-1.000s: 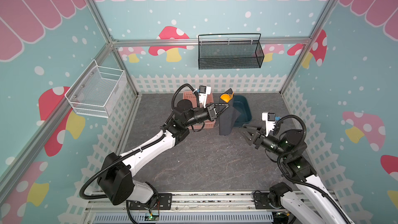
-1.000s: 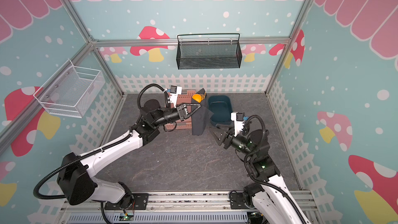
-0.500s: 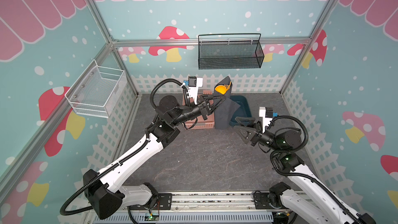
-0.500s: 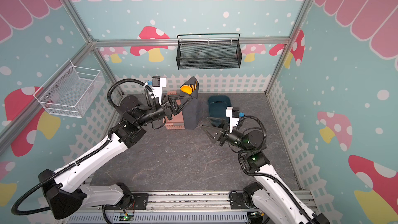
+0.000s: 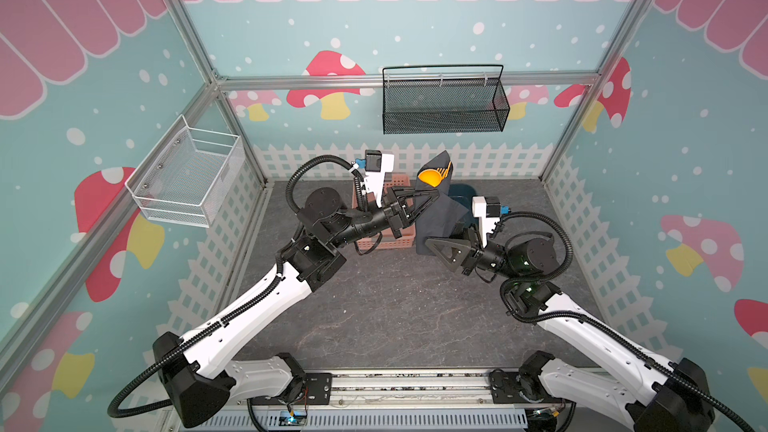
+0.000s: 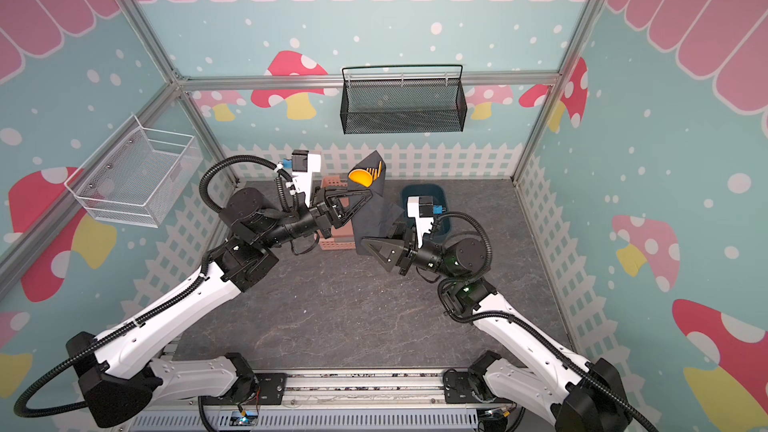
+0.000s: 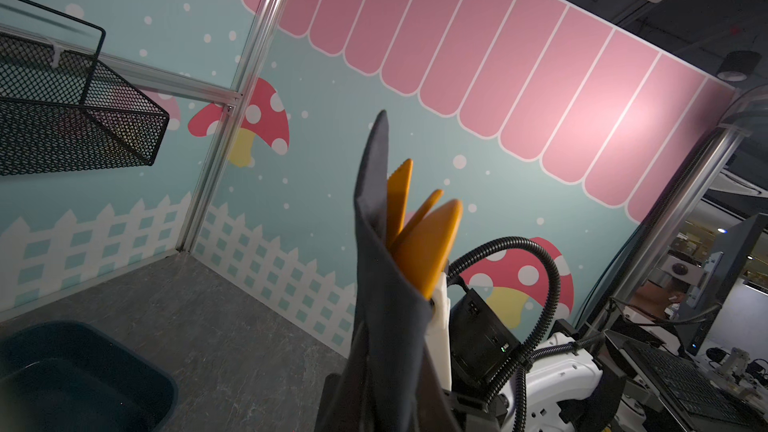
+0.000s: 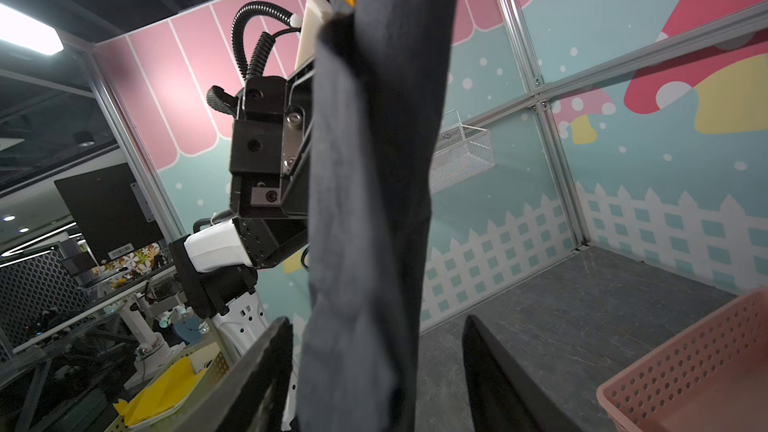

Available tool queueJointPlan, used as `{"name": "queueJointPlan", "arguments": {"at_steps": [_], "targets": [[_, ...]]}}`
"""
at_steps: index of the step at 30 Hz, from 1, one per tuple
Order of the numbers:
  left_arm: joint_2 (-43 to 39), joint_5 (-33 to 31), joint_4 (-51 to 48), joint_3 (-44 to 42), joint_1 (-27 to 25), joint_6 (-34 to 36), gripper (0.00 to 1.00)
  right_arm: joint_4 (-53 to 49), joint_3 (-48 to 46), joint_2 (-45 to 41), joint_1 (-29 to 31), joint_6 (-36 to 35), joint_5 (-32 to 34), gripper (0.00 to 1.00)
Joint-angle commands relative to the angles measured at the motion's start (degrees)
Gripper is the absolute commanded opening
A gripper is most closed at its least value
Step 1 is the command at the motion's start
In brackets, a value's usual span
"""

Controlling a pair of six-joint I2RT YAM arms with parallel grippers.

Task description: Place the utensils on the paper napkin and roll it up

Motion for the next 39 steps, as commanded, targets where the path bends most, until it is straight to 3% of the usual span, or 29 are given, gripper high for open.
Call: {"name": "queueJointPlan", "arguments": {"at_steps": [1,7,16,20,24,39], "targets": [[-1.86,-1.50,-0.33,1.78,-0.32,1.85,0.00,4.28,1.52,-0.04,0.72,0.43,0.07,0.58],[-2.47,-2.32,-0.26,1.23,-0.34,1.85,0.00,4.21,0.68,-1.61,0.75,-0.15,1.39,0.37],[-3.75,-3.00,0.05,0.53,-0.32,1.53,0.20,3.81,0.76,-2.55,0.74,-0.70,1.71,0.14],[-4.70,-2.98,0.02,0.31,-0.34,1.40,0.32,3.49,0.81,-3.45,0.76,-1.49,2.08,0.09],[-5.51,-2.00,-0.43,-0.17,-0.37,1.09,0.38,1.64,1.76,-4.92,0.73,-3.53,2.19,0.05],[-7.44,7.13,-5.99,0.08,-1.81,5.40,0.60,-5.96,7.37,-7.04,0.75,-10.10,-0.30,0.03]]}}
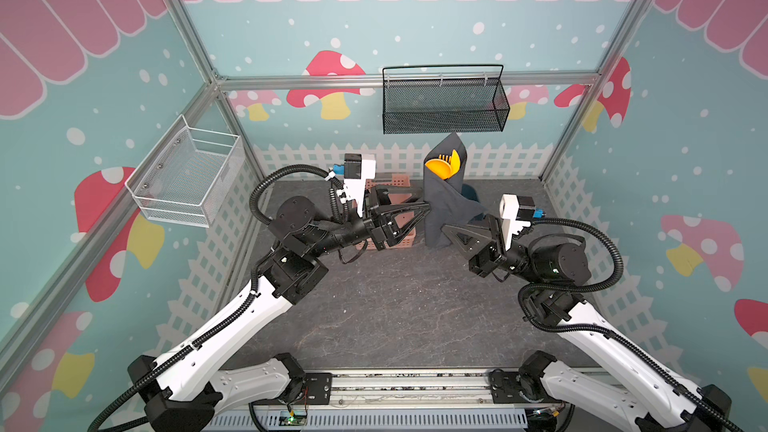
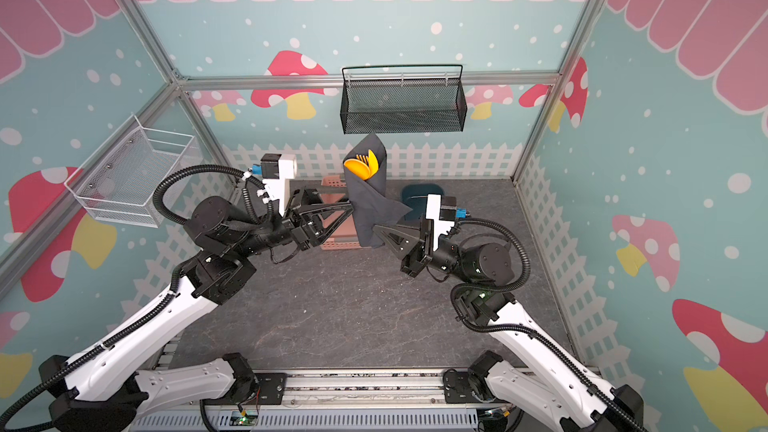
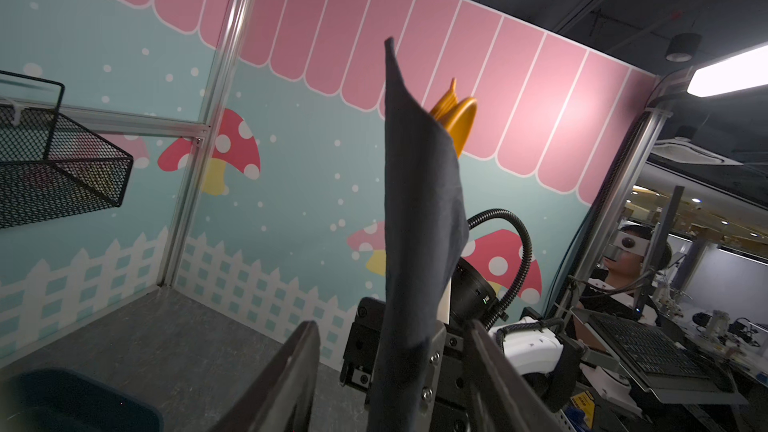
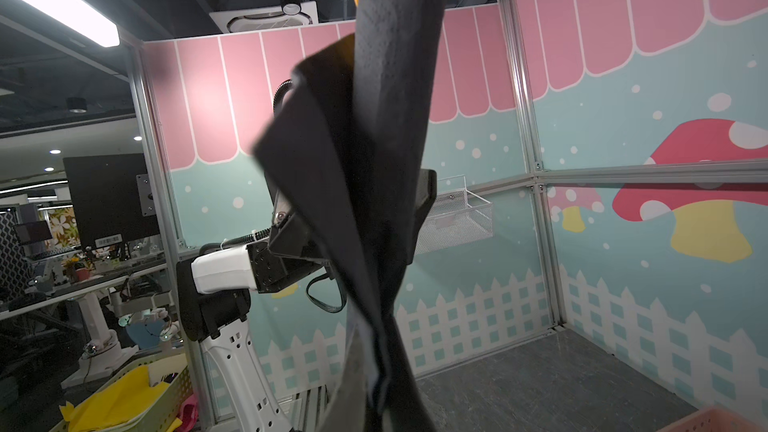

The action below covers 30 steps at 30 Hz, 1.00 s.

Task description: Place the utensils on the paper napkin and roll it up

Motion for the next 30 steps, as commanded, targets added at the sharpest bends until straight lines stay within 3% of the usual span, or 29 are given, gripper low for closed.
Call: {"name": "queueJointPlan", "arguments": {"at_steps": [1,15,30], "targets": [[-0.68,3.81,-3.58,1.06,-0.95,2.97,0.59,-0.91,2.17,-0.24,0.27,-1.98,-2.38,0.03],[1.60,5.38,-7.63,5.68,-1.71,5.52,0.52,-1.63,3.99,1.47,0.30,-0.86,-8.87,0.03],[3.71,5.46,-8.07,7.48,-1.71,5.79,0.41,-0.65,4.51,2.57,0.40,0.29,-11.10,0.02]]}}
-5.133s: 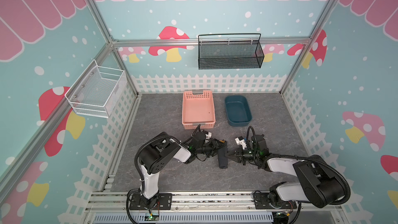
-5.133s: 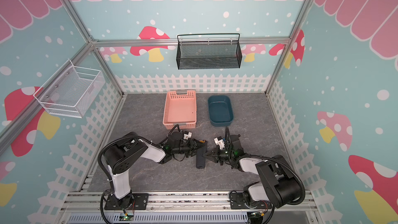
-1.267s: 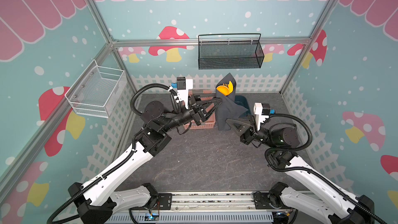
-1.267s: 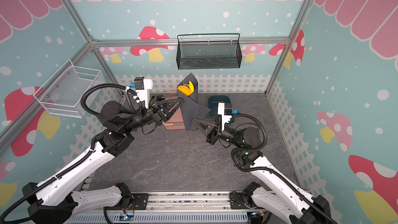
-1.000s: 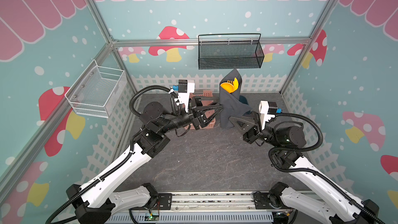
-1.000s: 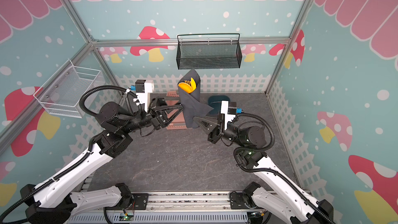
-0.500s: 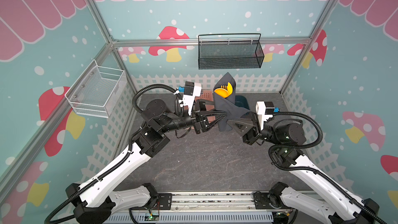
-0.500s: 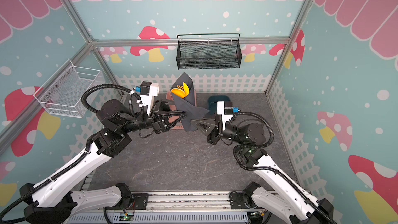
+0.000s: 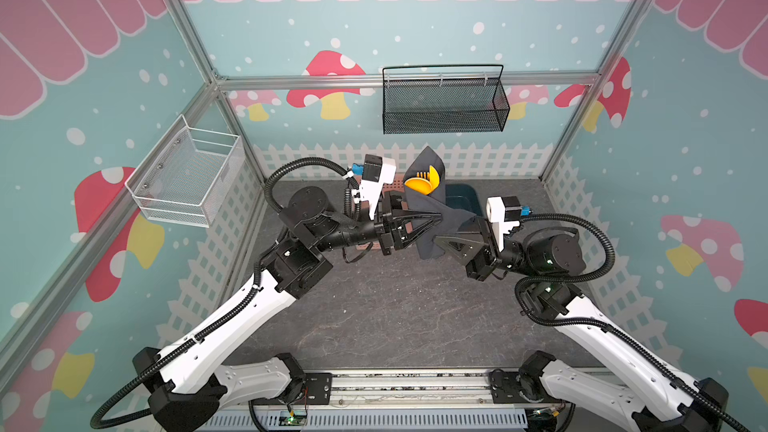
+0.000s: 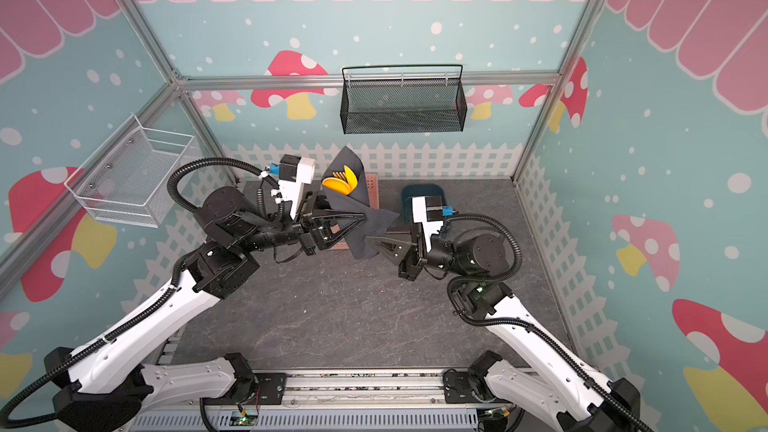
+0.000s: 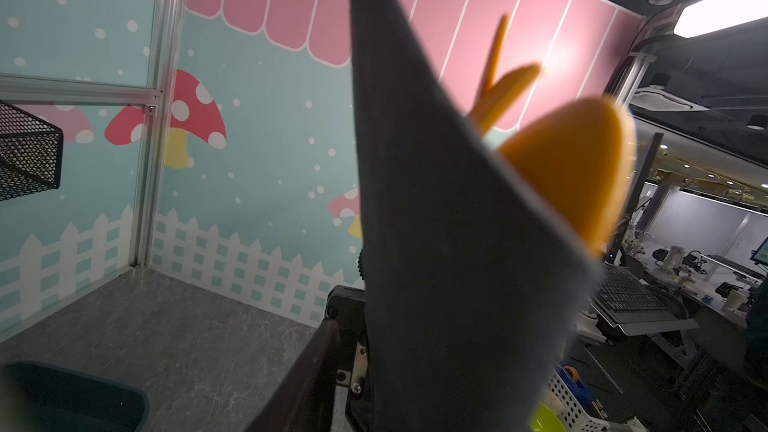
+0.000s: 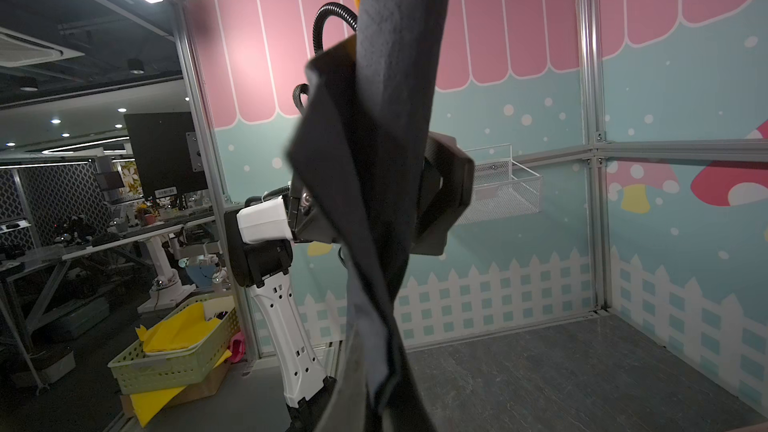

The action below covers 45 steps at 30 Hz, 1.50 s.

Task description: Place the utensils on the paper napkin and roll it up

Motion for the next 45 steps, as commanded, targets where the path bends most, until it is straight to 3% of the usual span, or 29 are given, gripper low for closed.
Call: {"name": "queueJointPlan", "arguments": {"at_steps": [1,13,18,25,30,34,38,45], "targets": [[0.52,0.77,-0.77,1.85,-0.29,1.33,0.41,1.79,2.13,0.16,0.34,0.57,-1.40,0.02],[1.78,0.94,-0.75,2.48,-0.46,1.24,0.33,1.78,1.56,0.19,0.51,0.59,-1.58,0.02],[1.95,1.36,-0.67,2.61,-0.64,1.32,0.25,1.13,1.06,-0.51,0.51,0.01,-0.40,0.04],[1.58,2.04,0.37,2.31,-0.82,1.00,0.14,-0.65,0.12,-2.50,0.51,-1.49,2.77,0.16],[1.60,2.23,0.65,2.14,-0.90,0.78,0.12,-2.95,0.12,-4.18,0.52,-2.28,5.51,0.36],[1.60,2.30,0.67,2.05,-0.99,0.71,0.12,-6.69,2.16,-5.63,0.55,-2.85,10.40,0.45],[1.60,2.48,0.65,1.83,-1.17,0.67,0.12,-9.11,4.91,-6.00,0.51,-3.58,13.64,0.45],[1.70,2.69,0.83,1.79,-1.52,0.63,0.11,-8.41,8.18,-3.81,0.56,-2.29,12.16,0.39]]}}
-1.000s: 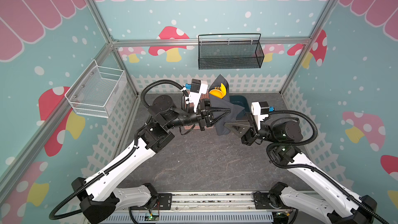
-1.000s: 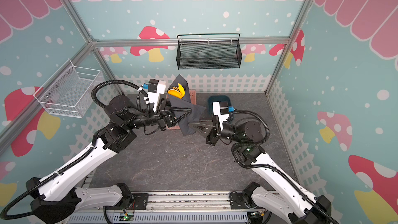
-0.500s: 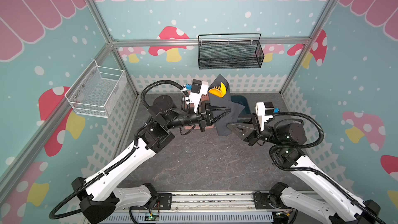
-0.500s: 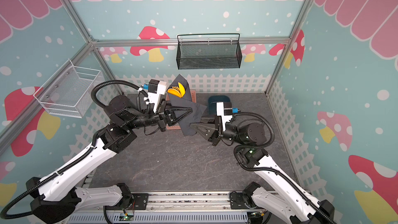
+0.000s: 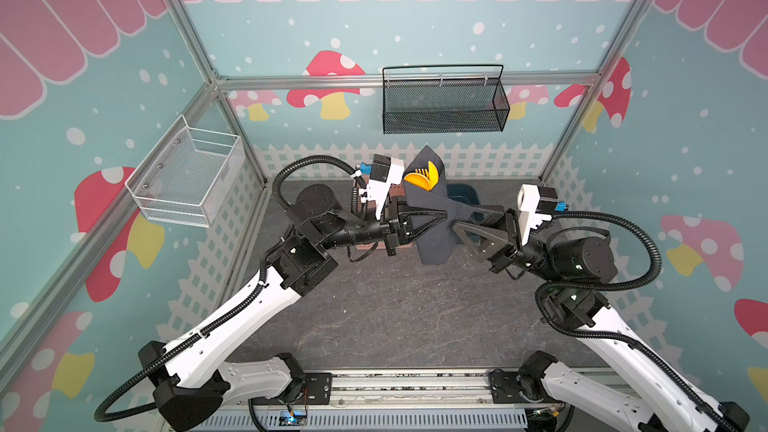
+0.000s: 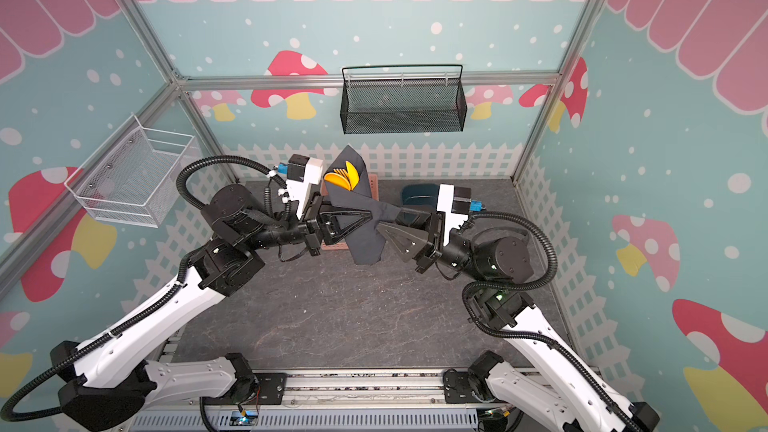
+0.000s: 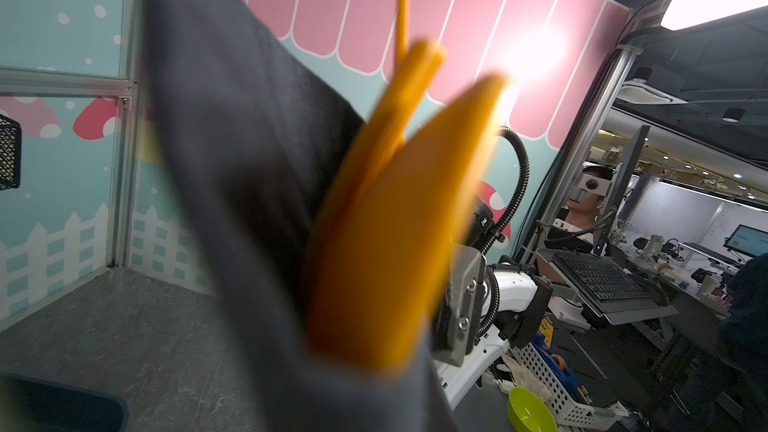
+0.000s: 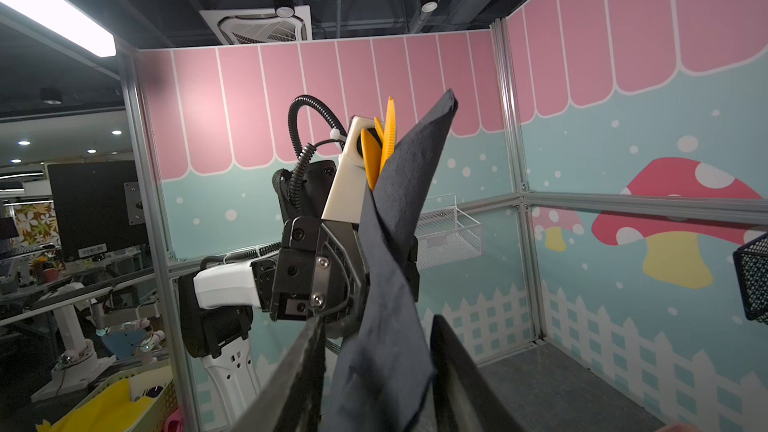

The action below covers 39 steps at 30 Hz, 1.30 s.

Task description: Place the utensils on the paper napkin and roll it up

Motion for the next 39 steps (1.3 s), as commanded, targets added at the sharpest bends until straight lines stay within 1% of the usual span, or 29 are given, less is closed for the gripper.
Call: {"name": "queueJointPlan", "arguments": {"at_steps": [1,7,9,11,20,39], "targets": [[0.18,1.08,0.88,0.67,-0.38,0.69,0.11,0.19,1.87,0.77,0.45,0.23,0.14,0.35],[-0.37,1.25,0.86,0.30,-0.42,0.87,0.11,-0.37,1.82,-0.24,0.45,-0.26,1.80,0.12],[-0.48,1.26,0.85,0.21,-0.47,0.89,0.13,-0.78,1.63,-0.72,0.44,-0.61,2.47,0.07],[-0.57,1.51,0.83,0.21,-0.47,0.84,0.14,-1.35,1.54,-1.10,0.46,-0.98,3.16,0.04],[-1.09,2.32,2.06,-0.49,-0.46,0.21,0.15,-4.08,1.72,-2.84,0.45,-2.91,5.47,0.03],[-1.44,3.54,3.63,-1.28,-0.47,-0.86,0.15,-6.30,1.74,-3.77,0.44,-4.02,7.39,0.03]]}}
